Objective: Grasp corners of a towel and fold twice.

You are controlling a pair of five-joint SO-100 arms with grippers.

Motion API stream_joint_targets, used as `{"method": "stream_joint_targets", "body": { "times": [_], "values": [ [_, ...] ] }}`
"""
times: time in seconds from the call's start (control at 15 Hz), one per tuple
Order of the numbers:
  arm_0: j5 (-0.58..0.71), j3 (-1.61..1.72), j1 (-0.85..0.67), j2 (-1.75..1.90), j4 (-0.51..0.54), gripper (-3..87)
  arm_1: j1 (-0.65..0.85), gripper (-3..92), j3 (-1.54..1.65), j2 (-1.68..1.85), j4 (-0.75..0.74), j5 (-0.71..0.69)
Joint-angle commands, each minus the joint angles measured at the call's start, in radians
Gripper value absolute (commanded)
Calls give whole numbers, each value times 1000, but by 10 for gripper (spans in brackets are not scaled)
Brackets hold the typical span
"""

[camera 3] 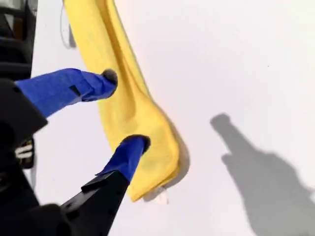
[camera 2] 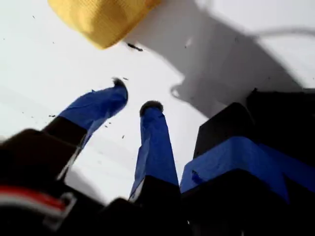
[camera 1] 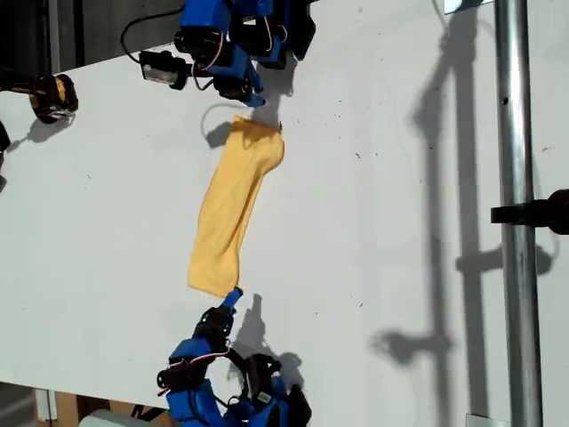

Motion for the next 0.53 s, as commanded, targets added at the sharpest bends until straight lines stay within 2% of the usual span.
{"method": "stream_joint_targets", "body": {
  "times": [0.0,0.07,0.13,0.27,0.4,0.47],
  "values": [
    [-46,94,161,95,-84,160,9,39,31,81,-84,-21],
    [-77,155,239,120,-129,151,17,50,72,80,-91,-26],
    [-106,218,307,149,-166,143,2,122,109,115,-87,3],
    [-196,417,383,308,-256,1,-37,221,158,236,-87,46],
    [-261,646,423,646,-276,-5,-31,366,158,233,-83,46],
    [-262,749,434,882,-253,-5,-15,398,166,202,-112,28]
  ]
}}
